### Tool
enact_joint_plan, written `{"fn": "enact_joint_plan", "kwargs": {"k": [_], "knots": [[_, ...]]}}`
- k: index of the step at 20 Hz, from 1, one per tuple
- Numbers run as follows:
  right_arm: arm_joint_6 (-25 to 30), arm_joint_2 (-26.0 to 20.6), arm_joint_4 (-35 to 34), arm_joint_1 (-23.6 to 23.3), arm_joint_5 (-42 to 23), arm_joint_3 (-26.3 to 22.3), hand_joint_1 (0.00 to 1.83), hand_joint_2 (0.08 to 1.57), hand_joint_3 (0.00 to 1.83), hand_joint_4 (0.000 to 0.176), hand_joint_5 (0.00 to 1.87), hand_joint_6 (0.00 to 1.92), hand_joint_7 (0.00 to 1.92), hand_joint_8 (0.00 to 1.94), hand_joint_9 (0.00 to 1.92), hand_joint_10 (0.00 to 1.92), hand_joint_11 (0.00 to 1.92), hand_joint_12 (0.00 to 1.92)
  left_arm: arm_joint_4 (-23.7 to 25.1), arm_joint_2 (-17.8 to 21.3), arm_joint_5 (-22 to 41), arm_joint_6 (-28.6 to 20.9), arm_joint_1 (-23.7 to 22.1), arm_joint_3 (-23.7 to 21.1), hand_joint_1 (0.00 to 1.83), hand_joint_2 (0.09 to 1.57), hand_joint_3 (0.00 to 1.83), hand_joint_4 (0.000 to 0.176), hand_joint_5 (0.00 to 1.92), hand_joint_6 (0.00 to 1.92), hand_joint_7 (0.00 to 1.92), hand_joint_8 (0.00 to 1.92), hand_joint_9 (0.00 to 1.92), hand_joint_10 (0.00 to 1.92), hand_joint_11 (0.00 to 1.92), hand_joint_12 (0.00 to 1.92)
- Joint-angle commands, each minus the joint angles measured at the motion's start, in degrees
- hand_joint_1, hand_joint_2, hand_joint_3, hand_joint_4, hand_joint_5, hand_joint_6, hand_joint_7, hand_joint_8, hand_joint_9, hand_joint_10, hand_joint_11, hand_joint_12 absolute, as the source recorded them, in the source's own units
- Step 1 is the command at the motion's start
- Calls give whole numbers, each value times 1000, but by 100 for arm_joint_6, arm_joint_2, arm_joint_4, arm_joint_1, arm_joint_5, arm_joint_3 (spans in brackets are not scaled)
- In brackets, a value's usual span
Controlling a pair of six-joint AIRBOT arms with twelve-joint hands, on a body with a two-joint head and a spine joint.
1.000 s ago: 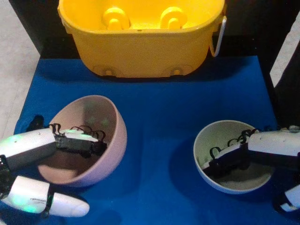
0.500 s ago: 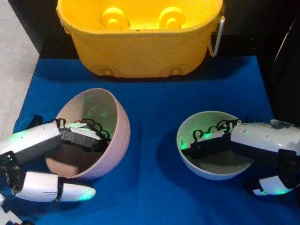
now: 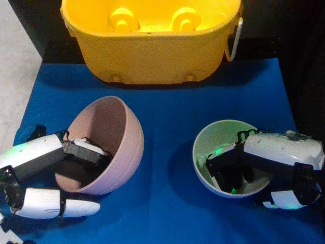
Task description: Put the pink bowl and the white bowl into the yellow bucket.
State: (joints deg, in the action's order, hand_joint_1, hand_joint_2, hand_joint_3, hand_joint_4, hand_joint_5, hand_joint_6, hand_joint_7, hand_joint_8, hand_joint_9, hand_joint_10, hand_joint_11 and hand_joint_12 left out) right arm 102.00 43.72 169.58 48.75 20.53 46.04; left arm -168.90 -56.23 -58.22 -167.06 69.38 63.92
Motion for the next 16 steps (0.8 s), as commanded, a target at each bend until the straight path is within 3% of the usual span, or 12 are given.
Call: {"fn": "enact_joint_plan", "kwargs": {"k": [1,3,4,5,7,9,10,11,13,14,15,16], "knots": [[62,66,8,72,-208,-70,1461,1259,0,0,637,1499,694,1342,613,1417,450,1827,-184,-35,-443,-39,-6,-9,1322,1216,0,0,794,1194,864,1267,593,1550,302,1625],[62,-101,-10,61,87,-204,1465,1230,0,0,712,1412,735,1256,657,1340,515,1764,-233,33,-600,-31,-6,-36,1328,1230,1,0,768,1185,844,1335,565,1617,289,1642],[63,-227,-27,-41,119,-302,1464,1237,1,0,691,1447,717,1277,635,1351,517,1781,-295,128,-759,39,-6,-103,1332,1224,0,0,776,1170,858,1319,579,1595,283,1642],[63,-347,-25,-110,370,-410,1464,1250,1,0,654,1461,655,1340,631,1399,528,1797,-368,269,-990,187,-5,-238,1331,1250,3,0,708,1211,803,1441,547,1634,325,1689],[79,-490,-25,-113,751,-526,1468,1216,0,0,743,1338,725,1206,676,1321,591,1743,-368,509,-1386,436,136,-454,1332,1255,0,0,701,1192,778,1479,559,1645,385,1701],[152,-644,-25,-144,1125,-750,1481,1169,0,0,754,1244,810,1096,824,1234,776,1628,-368,738,-1791,558,209,-622,1335,1252,0,0,710,1142,762,1492,593,1646,478,1645],[424,-700,29,-145,1365,-809,1484,1151,0,0,792,1210,838,1038,869,1189,767,1612,-368,805,-1956,581,210,-665,1334,1252,0,0,710,1154,763,1480,589,1647,463,1629],[986,-707,281,-145,1702,-801,1368,1149,0,0,856,1241,911,1000,839,1239,701,1184,-368,861,-2194,600,210,-714,1337,1243,0,0,739,1131,775,1457,594,1627,457,1610],[1247,-661,300,-147,2218,-801,1363,1150,0,0,884,1205,902,1015,820,1268,710,1169,-368,908,-2477,603,209,-755,1336,1241,0,0,745,1141,767,1458,599,1618,456,1599],[1251,-628,300,-183,2412,-807,1463,1140,0,0,841,1208,887,971,902,1168,715,1496,-368,931,-2568,608,201,-764,1335,1239,0,0,743,1179,773,1432,606,1595,452,1596],[1252,-592,300,-259,2502,-808,1482,1142,1,0,839,1195,872,989,889,1185,712,1580,-368,965,-2658,621,159,-775,1334,1240,0,0,738,1190,774,1435,602,1593,446,1619],[1259,-553,300,-318,2628,-819,1393,1135,0,0,871,1168,911,939,917,1234,769,1374,-368,1028,-2728,679,132,-805,1215,1229,0,0,770,1165,786,1452,579,1327,442,1631]]}}
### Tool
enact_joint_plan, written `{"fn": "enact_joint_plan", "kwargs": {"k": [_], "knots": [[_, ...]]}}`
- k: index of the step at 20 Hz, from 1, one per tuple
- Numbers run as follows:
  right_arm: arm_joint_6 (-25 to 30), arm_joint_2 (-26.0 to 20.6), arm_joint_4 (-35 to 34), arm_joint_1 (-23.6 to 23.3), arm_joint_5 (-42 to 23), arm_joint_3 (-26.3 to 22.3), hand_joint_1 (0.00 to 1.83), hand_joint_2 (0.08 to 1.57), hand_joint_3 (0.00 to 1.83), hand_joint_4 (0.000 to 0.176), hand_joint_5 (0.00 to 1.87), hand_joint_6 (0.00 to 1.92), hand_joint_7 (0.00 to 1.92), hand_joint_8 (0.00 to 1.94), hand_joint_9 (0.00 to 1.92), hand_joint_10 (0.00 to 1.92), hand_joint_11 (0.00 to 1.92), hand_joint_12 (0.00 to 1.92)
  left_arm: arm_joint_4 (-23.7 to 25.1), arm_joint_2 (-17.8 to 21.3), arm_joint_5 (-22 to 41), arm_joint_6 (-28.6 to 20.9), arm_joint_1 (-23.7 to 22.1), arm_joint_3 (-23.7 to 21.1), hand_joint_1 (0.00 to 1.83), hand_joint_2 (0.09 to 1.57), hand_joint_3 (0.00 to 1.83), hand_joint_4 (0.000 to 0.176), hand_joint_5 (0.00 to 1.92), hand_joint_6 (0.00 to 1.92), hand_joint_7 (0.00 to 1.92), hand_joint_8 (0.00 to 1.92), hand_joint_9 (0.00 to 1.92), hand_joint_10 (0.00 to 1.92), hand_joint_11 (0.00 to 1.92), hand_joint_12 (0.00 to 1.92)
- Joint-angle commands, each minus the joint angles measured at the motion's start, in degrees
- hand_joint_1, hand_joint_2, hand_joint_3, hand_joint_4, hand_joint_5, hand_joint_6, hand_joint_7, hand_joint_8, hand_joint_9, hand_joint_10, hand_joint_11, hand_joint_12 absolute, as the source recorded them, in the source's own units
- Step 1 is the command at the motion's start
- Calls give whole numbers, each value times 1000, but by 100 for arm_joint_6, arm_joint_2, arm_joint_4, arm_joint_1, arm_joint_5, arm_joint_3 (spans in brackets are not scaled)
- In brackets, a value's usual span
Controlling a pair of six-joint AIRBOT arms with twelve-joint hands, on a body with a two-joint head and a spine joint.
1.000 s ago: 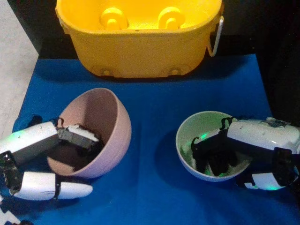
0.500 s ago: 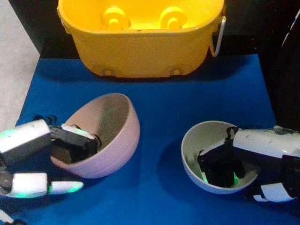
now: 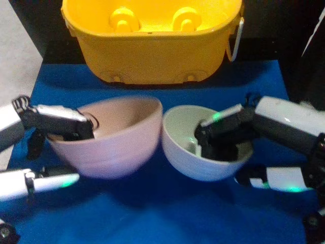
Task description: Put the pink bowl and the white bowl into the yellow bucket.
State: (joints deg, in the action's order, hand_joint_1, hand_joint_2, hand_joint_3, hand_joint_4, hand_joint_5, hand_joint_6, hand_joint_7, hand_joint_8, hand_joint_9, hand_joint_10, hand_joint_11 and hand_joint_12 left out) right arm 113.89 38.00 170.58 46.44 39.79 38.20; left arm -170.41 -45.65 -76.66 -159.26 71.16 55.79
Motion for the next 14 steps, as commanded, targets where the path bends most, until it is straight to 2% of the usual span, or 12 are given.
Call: {"fn": "enact_joint_plan", "kwargs": {"k": [1,2,3,4,7,8,9,10,11,12,13,14], "knots": [[77,1,199,-147,848,-91,1484,1136,1,0,825,1138,838,1030,907,1183,817,1552,-217,76,-947,11,-74,-54,1176,1226,1,0,779,1184,778,1440,601,1136,477,1605],[77,-45,199,-185,920,-149,1490,1122,0,0,852,1073,876,1000,940,1125,848,1531,-217,171,-971,73,-107,-101,1309,1219,0,0,793,1119,798,1408,626,1461,485,1614],[77,-135,199,-207,994,-227,1491,1125,3,0,826,1103,875,1021,934,1142,820,1547,-217,277,-997,109,-140,-139,1339,1219,0,0,808,994,801,1436,643,1599,463,1637],[77,-367,199,-221,1077,-394,1366,1166,3,0,764,1255,859,1113,882,1309,746,1343,-217,516,-1025,172,-140,-222,1333,1251,1,0,738,1056,771,1524,555,1648,408,1632],[76,-642,199,-389,1077,-574,1366,1159,0,0,796,1210,877,1113,881,1314,759,1409,-217,854,-1032,363,-141,-415,1332,1260,0,0,729,1058,745,1570,552,1655,411,1637],[76,-740,199,-483,1077,-635,1491,1137,0,0,783,1138,880,1092,931,1208,781,1563,-217,970,-1074,406,-143,-451,1330,1261,0,0,745,1031,737,1559,542,1686,352,1685],[75,-794,199,-599,1077,-656,1392,1131,0,0,844,1075,919,1045,963,1263,835,1478,-217,1043,-1113,433,-156,-446,1331,1257,0,0,758,1022,748,1542,540,1682,331,1699],[59,-796,199,-804,1039,-626,1373,1125,0,0,870,1042,938,1039,971,1253,871,1439,-217,1127,-1124,539,-265,-422,1343,1228,0,0,837,910,803,1466,595,1658,362,1722],[48,-760,199,-953,1001,-550,1368,1114,0,0,907,1063,953,954,998,1197,885,1427,-217,1147,-1107,567,-391,-376,1355,1189,0,0,880,896,868,1329,681,1558,414,1682],[47,-692,199,-1046,997,-434,1370,1104,0,0,947,995,982,873,1004,1244,967,1542,-217,1147,-1058,568,-547,-301,1249,1173,0,0,876,967,895,1308,663,1275,393,1679],[47,-584,199,-1174,981,-292,1369,1113,2,0,933,1040,942,915,980,1279,935,1579,-217,1140,-937,568,-700,-213,1215,1174,1,0,856,1037,891,1292,679,1160,376,1672],[47,-502,199,-1275,980,-184,1366,1124,4,0,917,1084,900,975,963,1301,940,1588,-217,1116,-823,570,-863,-135,1326,1184,2,0,836,1017,876,1268,703,1432,408,1661]]}}
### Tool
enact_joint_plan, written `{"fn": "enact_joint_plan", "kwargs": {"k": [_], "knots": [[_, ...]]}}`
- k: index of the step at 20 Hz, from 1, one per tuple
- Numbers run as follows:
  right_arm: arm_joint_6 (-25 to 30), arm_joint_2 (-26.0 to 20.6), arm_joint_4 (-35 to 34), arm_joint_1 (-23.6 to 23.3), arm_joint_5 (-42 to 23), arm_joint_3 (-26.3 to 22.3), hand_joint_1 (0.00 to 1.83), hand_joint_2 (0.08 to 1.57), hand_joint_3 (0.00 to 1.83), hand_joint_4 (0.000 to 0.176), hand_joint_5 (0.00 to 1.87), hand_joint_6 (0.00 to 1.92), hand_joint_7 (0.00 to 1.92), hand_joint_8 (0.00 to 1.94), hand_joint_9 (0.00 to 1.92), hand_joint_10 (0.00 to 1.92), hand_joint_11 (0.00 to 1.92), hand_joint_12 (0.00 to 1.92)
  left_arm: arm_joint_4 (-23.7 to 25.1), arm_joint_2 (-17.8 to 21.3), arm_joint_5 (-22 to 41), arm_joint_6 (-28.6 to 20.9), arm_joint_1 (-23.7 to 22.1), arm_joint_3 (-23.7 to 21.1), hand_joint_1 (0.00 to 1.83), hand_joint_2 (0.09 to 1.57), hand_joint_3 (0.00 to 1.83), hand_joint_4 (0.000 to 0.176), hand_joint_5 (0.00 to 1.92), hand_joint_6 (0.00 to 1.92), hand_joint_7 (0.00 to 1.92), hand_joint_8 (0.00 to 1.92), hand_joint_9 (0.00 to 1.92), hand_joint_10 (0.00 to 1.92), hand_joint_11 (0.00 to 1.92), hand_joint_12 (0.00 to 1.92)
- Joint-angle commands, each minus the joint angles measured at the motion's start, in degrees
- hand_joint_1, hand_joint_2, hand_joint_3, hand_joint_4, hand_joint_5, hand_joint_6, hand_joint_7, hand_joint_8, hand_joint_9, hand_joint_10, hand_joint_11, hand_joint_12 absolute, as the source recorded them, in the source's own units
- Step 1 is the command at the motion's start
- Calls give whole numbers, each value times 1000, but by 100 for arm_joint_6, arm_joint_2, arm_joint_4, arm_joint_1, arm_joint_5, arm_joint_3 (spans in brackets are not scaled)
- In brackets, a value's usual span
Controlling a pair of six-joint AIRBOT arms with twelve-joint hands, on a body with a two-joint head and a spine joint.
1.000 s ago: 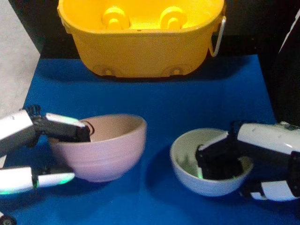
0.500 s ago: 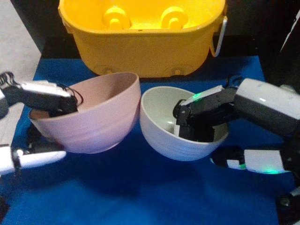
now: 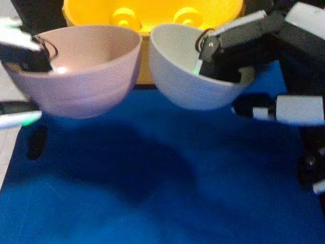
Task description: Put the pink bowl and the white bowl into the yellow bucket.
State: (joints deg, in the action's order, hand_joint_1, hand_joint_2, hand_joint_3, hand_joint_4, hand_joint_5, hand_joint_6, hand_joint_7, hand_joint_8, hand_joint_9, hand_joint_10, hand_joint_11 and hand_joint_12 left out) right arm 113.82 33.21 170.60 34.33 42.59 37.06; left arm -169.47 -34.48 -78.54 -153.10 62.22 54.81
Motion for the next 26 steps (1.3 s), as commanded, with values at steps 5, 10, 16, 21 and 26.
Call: {"fn": "enact_joint_plan", "kwargs": {"k": [5,10,16,21,26], "knots": [[-448,196,197,-965,221,387,1360,1163,1,0,866,1225,797,1125,866,1306,752,1478,-311,-151,-179,-36,-777,380,1347,1185,1,0,813,1096,881,1214,734,1488,391,1702],[-822,668,197,-1516,-177,1020,1482,1149,0,0,886,1234,799,1099,871,1108,695,1591,-311,-607,538,-25,-1649,927,1354,1185,0,0,806,1022,830,1282,817,1495,516,1740],[-814,1515,197,-1961,-610,2177,1472,1213,0,0,715,1410,705,1216,766,1287,551,1723,-311,-1513,1392,-24,-2735,1764,1360,1180,5,0,750,1126,816,1215,882,1430,737,1631],[-816,1936,197,-2392,-1094,2951,1477,1204,0,0,703,1394,758,1196,795,1254,532,1726,-308,-2112,2162,-27,-3403,2431,1371,1167,0,0,832,935,839,1278,902,1449,793,1623],[-817,2290,197,-2577,-1427,3532,1489,1142,0,0,893,1174,856,1071,875,1155,686,1626,-115,-2655,2699,-84,-3874,2959,1358,1195,2,0,759,1096,785,1313,831,1487,724,1631]]}}
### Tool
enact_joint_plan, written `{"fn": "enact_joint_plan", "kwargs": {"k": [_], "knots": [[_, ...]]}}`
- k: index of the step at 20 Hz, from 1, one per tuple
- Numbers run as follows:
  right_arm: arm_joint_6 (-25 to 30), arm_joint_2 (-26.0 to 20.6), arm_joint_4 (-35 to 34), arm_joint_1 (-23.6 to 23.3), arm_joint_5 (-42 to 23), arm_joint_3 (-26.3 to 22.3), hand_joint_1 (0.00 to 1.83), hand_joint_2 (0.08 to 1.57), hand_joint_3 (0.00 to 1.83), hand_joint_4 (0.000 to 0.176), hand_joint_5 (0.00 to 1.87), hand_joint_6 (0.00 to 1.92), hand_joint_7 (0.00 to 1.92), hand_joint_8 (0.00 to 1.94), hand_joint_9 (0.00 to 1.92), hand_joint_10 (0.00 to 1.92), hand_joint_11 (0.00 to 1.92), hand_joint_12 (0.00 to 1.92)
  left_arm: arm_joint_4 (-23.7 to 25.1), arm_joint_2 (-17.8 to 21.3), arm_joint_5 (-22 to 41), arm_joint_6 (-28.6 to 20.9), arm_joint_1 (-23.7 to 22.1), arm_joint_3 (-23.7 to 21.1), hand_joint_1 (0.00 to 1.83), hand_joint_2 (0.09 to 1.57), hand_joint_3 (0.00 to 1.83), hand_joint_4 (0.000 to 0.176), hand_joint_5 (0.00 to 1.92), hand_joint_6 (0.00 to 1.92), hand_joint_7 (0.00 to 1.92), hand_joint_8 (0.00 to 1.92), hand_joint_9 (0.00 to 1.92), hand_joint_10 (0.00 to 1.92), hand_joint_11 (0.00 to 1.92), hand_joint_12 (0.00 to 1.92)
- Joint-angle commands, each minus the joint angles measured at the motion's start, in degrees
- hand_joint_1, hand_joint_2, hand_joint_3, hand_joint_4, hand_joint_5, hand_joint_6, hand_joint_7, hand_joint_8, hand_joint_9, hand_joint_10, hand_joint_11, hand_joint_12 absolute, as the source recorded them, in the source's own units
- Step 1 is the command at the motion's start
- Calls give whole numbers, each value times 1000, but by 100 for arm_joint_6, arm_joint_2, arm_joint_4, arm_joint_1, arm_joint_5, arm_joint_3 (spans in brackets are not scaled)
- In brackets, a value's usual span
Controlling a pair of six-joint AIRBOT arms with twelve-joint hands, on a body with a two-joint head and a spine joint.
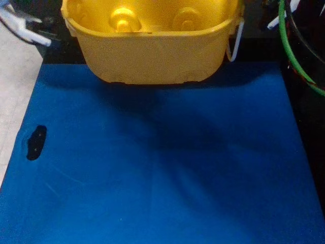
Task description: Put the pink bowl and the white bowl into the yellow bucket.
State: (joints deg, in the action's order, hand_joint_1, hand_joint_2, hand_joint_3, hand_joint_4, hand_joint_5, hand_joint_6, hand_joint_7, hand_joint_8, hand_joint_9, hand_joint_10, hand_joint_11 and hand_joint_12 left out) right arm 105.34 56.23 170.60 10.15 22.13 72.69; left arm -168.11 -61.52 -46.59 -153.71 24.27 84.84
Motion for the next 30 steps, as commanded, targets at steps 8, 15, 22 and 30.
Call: {"fn": "enact_joint_plan", "kwargs": {"k": [8,15,22,30], "knots": [[31,326,197,-191,227,415,1491,1124,0,0,916,1102,893,1015,916,1099,729,1617,-213,-947,-255,-1047,250,979,1349,1218,0,0,745,1120,742,1376,764,1552,655,1611],[31,317,197,-178,151,392,1163,1077,0,0,618,985,544,877,511,1110,458,1575,-446,-1036,-152,-1100,532,1117,1168,1270,3,0,680,1367,682,1485,588,1294,495,1642],[31,266,197,-129,152,325,600,960,1,0,278,117,123,0,0,0,0,0,-446,-1040,-171,-1099,561,1120,771,1094,0,27,335,0,282,9,2,601,0,1400],[31,153,197,-105,185,205,555,978,6,0,168,40,34,0,0,0,0,0,-446,-1001,-410,-1100,667,1109,673,1038,0,60,82,2,0,0,0,0,0,0]]}}
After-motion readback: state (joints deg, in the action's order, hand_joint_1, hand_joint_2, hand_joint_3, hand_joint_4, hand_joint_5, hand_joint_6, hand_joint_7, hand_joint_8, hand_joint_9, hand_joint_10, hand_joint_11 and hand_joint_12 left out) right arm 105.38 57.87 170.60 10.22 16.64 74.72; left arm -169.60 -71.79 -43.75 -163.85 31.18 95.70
